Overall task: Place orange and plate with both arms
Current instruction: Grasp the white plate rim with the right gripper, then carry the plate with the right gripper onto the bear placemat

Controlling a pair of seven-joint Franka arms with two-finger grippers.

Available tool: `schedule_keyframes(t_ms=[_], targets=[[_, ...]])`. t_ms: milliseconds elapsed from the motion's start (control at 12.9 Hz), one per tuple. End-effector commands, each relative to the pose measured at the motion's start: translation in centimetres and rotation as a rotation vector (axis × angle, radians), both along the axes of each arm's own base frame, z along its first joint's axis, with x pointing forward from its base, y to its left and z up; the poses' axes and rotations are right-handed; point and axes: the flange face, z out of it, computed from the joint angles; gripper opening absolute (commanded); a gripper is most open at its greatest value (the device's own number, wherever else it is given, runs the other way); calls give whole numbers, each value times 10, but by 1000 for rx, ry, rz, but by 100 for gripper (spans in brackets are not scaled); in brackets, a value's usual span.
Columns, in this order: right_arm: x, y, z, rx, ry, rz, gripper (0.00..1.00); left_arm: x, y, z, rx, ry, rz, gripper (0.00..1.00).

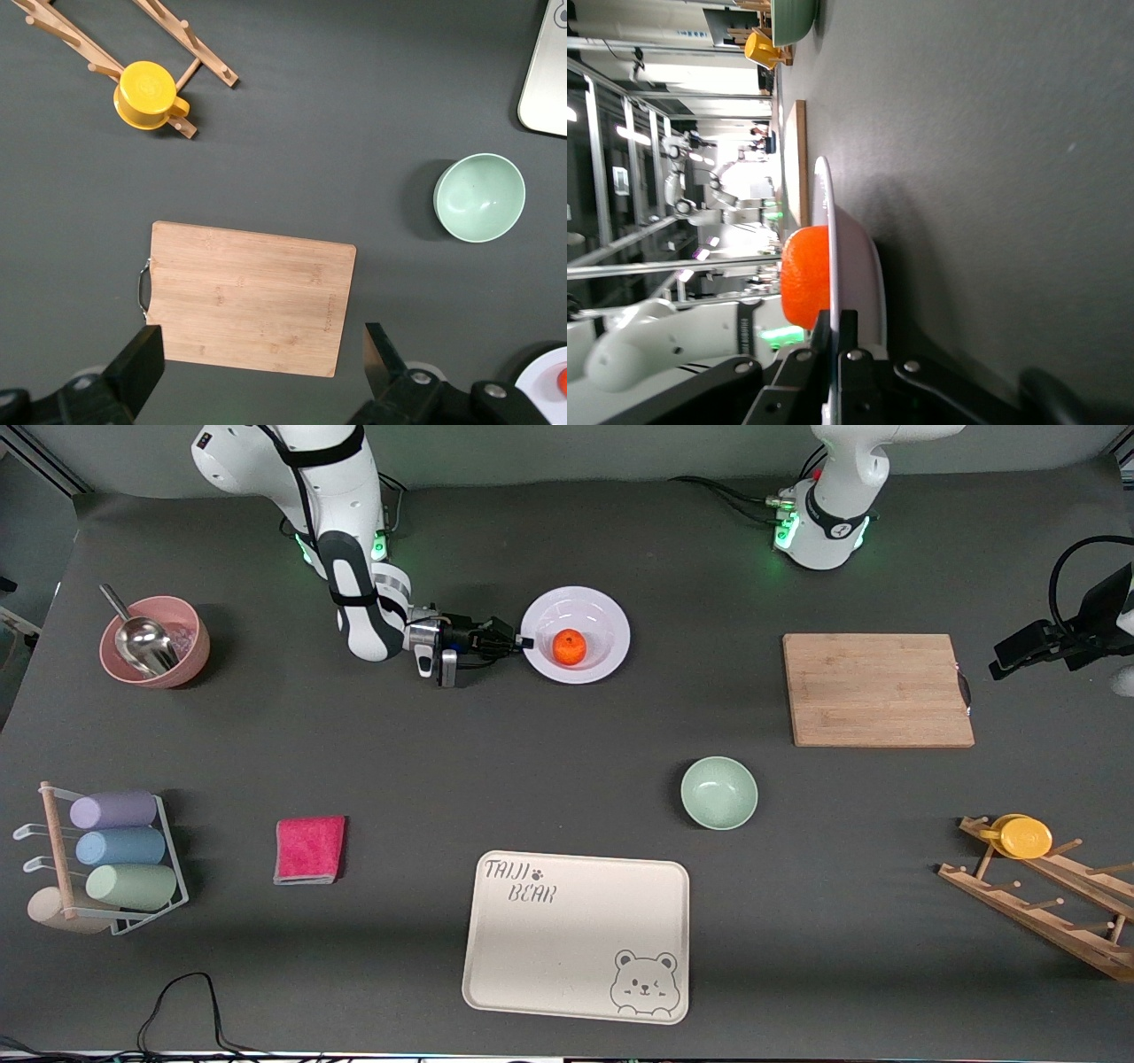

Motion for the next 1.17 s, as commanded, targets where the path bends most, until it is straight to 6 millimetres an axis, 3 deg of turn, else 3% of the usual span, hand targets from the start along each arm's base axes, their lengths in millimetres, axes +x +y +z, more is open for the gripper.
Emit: schedule_keyframes(t_ms=[0, 233, 466, 854, 1087], targets=[[25, -3, 14, 56, 59, -4, 0, -5, 1, 8, -14, -11, -12, 100], [69, -13, 31, 91, 71, -13, 0, -5, 0, 8, -14, -12, -13, 100], [130, -19, 55, 133, 60, -45, 0, -5, 1, 7, -16, -11, -10, 100], [266, -37, 106, 160, 93, -61, 0, -6, -1, 7, -16, -8, -15, 100], [358, -41, 111, 167, 93, -90, 0, -5, -2, 8, -16, -9, -16, 100]])
